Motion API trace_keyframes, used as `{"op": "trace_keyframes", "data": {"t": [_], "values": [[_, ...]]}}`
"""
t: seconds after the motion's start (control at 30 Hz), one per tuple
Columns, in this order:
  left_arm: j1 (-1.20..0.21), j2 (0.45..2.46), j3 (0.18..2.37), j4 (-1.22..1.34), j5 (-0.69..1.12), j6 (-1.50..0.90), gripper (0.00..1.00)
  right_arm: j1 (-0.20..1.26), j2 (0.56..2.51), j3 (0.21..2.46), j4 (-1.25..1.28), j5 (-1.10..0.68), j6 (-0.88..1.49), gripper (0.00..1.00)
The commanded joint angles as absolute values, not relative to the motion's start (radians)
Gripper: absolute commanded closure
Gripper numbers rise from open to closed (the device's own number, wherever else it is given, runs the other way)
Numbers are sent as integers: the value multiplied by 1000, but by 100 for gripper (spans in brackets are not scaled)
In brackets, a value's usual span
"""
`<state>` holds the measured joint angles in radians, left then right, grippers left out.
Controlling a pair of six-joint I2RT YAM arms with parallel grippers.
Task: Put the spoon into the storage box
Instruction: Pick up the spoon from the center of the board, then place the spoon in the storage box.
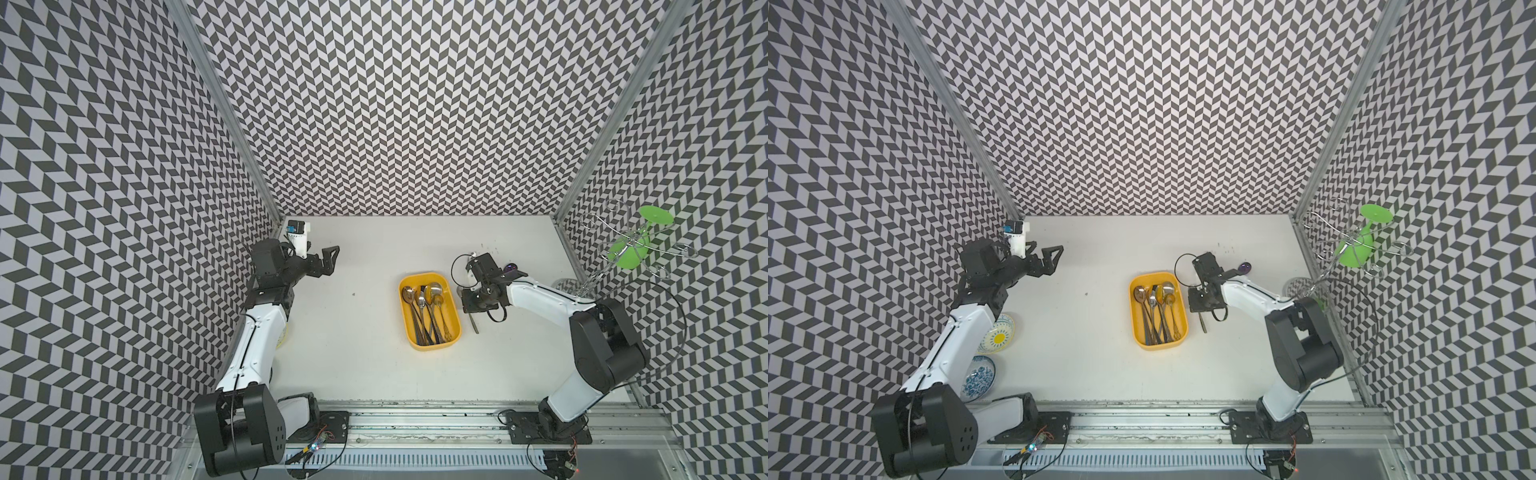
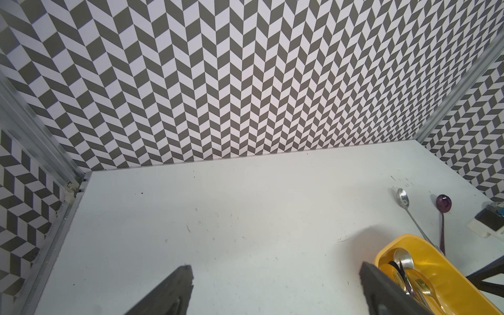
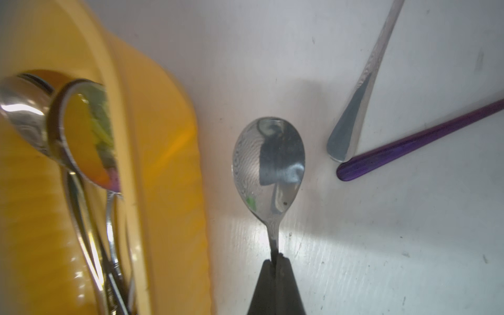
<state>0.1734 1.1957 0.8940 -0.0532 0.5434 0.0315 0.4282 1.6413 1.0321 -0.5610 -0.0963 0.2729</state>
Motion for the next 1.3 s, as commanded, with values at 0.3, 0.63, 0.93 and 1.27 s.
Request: {"op": "trace_keyframes", "data": {"t": [0.3, 0.63, 0.93, 1.27], "values": [[184, 1169, 902, -38, 551, 25, 0, 500, 1453, 1081, -525, -209, 385, 100], [186, 1155, 925, -70, 596, 44, 0, 629, 1452, 1027, -372, -259, 542, 100], [179, 1151, 922, -85, 776, 107, 0, 646, 1449, 994, -304, -273, 576, 92], [146, 1152, 922, -107, 822, 158, 0, 644, 1438, 1072, -392, -195, 539, 52]]}}
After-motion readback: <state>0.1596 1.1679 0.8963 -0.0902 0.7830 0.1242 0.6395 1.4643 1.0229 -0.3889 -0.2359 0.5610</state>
